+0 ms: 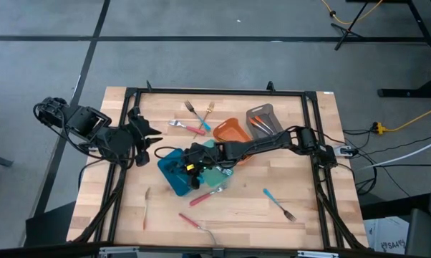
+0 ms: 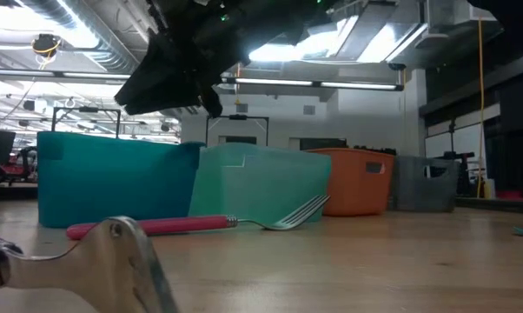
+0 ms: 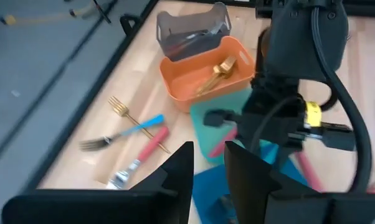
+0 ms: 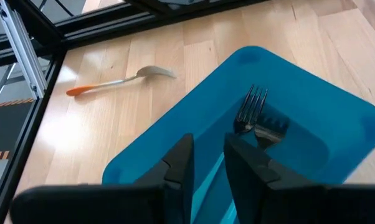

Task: Sort silverware by color (type)
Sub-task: Put the orange fork into the black bin

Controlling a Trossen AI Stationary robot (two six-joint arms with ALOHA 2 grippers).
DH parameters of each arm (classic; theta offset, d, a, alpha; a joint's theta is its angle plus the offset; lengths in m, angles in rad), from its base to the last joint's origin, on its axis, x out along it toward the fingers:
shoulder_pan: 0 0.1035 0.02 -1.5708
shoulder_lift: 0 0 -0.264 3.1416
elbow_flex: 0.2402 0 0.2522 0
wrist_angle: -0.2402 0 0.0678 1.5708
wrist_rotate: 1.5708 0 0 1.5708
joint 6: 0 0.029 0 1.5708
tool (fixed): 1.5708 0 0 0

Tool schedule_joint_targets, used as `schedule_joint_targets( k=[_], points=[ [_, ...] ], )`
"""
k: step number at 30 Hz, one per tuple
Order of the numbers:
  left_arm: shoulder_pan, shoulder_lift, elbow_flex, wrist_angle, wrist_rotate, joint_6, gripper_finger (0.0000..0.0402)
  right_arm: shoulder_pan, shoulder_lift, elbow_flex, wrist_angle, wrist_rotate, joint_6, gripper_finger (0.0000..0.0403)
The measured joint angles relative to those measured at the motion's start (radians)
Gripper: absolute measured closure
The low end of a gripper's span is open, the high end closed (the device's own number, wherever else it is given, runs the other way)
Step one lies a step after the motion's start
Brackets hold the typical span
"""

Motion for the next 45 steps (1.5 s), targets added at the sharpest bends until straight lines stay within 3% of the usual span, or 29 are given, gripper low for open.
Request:
schedule_joint_targets(
  k=[11,22,34,40,45],
  points=[
    [-0.027,0.027,0.000,-0.144,0.067,-0.342,0.0319,0.001,-0.151,0.000,-0.220,0.001,-0.139,0.0322],
    [-0.117,0.074,-0.001,-0.162,0.095,-0.573,0.0319,0.001,-0.291,0.000,-0.524,0.093,-0.256,0.0322],
    [-0.231,0.183,-0.001,-0.161,0.152,-0.783,0.0319,0.000,-0.358,-0.006,-0.907,0.360,-0.274,0.0322],
    [-0.292,0.279,-0.001,-0.162,0.187,-0.898,0.0319,0.000,-0.460,-0.116,-0.930,0.377,-0.272,0.0322],
    [-0.331,0.371,-0.001,-0.164,0.281,-1.014,0.0319,0.000,-0.600,-0.280,-0.905,0.375,-0.247,0.0322]
  ],
)
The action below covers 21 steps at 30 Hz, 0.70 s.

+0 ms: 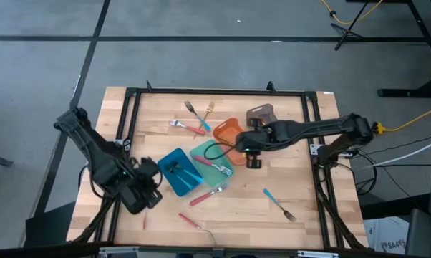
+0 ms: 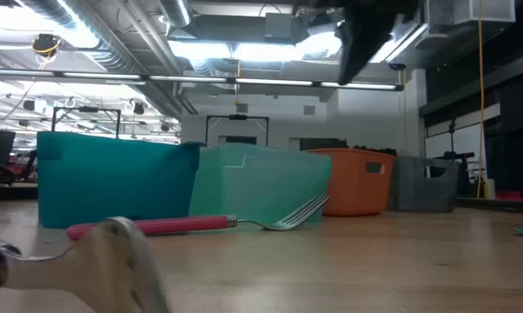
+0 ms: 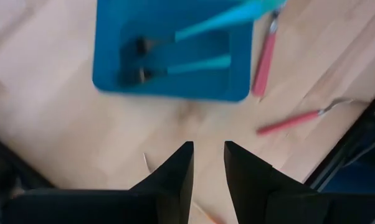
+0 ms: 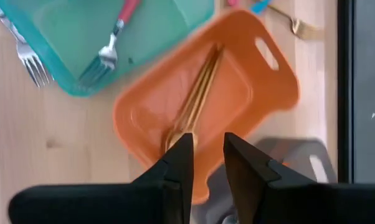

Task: Sort silverware by color (type)
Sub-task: Put the orange fork into the black bin

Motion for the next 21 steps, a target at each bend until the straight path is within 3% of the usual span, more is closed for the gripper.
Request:
schedule_joint_targets(
  k=[9,14,21],
  points=[
    [-0.073,0.167,0.000,0.001,0.144,-0.240,0.0319,0.000,-0.278,-0.265,0.111,-0.009,0.035,0.0322],
    [-0.113,0.234,0.000,0.006,0.215,-0.347,0.0319,0.000,-0.391,-0.324,0.122,-0.009,0.045,0.0322],
    [-0.167,0.274,0.000,0.015,0.216,-0.504,0.0319,0.000,-0.490,-0.340,0.115,-0.009,0.045,0.0322]
  ],
)
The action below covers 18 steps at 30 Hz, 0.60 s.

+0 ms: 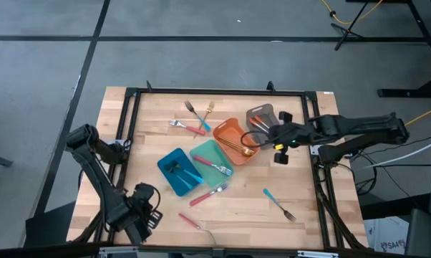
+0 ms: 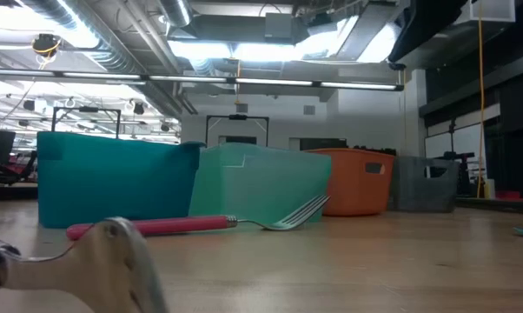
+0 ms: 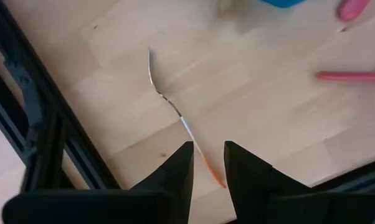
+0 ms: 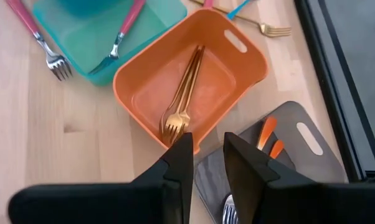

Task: Sort silverware by color (type)
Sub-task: Put the orange fork into the black bin

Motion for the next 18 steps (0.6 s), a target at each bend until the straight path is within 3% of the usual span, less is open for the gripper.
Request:
schedule_joint_targets(
  k=[10,18],
  points=[
    [-0.061,0.075,0.000,0.000,-0.016,-0.193,0.0319,0.000,-0.081,-0.001,-0.001,0.000,-0.002,0.0322],
    [-0.071,0.147,0.000,0.004,-0.010,-0.197,0.0319,0.000,-0.088,-0.001,-0.001,0.000,-0.006,0.0322]
  ],
)
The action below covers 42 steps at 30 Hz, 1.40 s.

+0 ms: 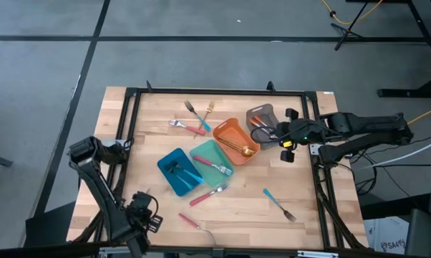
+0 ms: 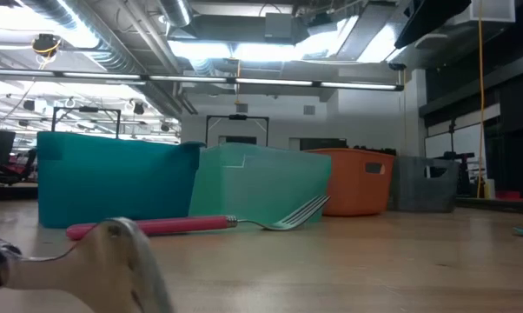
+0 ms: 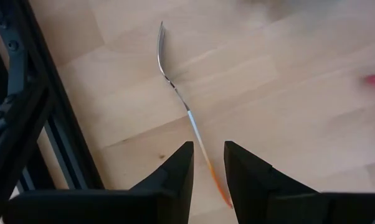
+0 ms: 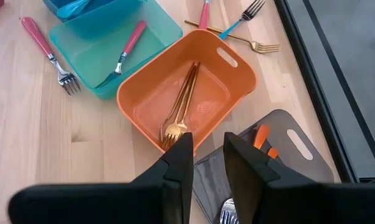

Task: Sort silverware by color (type)
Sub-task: Put the orange fork into the black bin

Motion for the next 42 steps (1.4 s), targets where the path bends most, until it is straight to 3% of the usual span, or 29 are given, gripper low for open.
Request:
schedule_joint_targets(
  k=[22,32,42],
  points=[
    [-0.005,0.188,-0.004,0.037,0.009,0.000,0.0319,0.000,0.000,0.000,0.000,0.000,0.000,0.0322],
    [-0.012,0.187,-0.103,0.174,0.047,0.000,0.0319,0.000,0.000,0.000,0.001,0.000,0.000,0.0322],
    [-0.012,0.187,-0.113,0.196,0.043,0.000,0.0319,0.000,0.000,0.000,0.002,0.000,0.000,0.0322]
  ],
)
